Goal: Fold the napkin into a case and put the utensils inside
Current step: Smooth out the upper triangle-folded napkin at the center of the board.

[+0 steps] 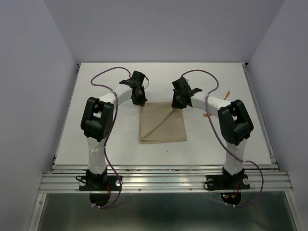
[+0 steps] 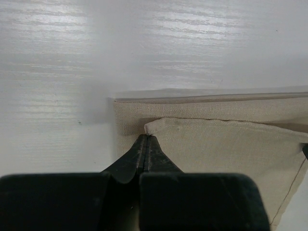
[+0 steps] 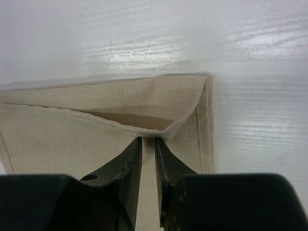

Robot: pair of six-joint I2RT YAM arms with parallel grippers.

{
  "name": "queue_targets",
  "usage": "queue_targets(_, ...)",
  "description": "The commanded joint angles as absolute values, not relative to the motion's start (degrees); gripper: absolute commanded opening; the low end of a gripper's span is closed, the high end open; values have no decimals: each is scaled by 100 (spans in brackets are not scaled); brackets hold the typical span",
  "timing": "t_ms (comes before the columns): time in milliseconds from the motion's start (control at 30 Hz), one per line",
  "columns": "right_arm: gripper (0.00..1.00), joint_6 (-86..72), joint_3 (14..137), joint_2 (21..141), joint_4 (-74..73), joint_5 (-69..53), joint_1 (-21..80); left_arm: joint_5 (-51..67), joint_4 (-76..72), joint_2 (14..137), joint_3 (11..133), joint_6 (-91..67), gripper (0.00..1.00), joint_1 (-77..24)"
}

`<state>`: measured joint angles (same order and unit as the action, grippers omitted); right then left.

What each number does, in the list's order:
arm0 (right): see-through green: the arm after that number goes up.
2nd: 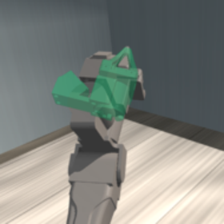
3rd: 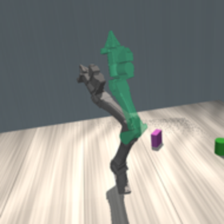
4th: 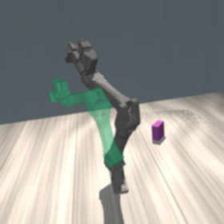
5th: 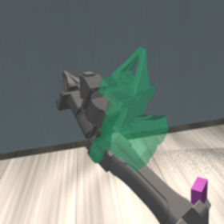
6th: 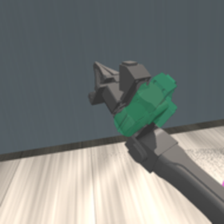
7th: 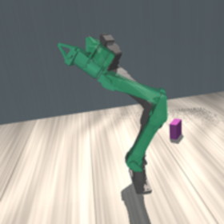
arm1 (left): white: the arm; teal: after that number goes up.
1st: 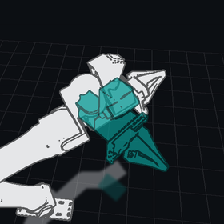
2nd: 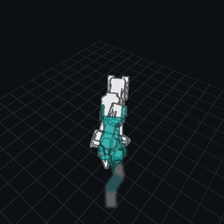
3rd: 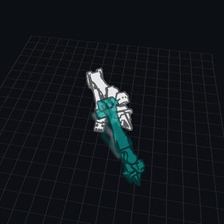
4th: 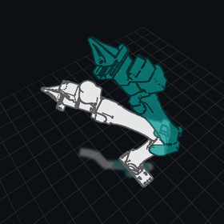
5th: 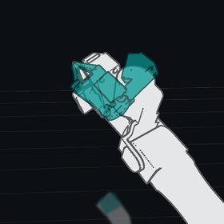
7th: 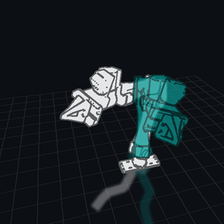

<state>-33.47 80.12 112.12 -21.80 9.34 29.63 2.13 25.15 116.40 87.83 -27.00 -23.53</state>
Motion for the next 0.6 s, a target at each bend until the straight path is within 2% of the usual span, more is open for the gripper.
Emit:
queue_targets(0, 23, -3287, 8332, 11250, -1960, 853, 2918, 228, 2575, 11356, 8878, -2637, 0, -2355)
queue_targets(567, 24, -3173, 8516, 11460, -1951, 879, 2918, 220, 2452, 11162, 8543, -2716, 0, -2355)
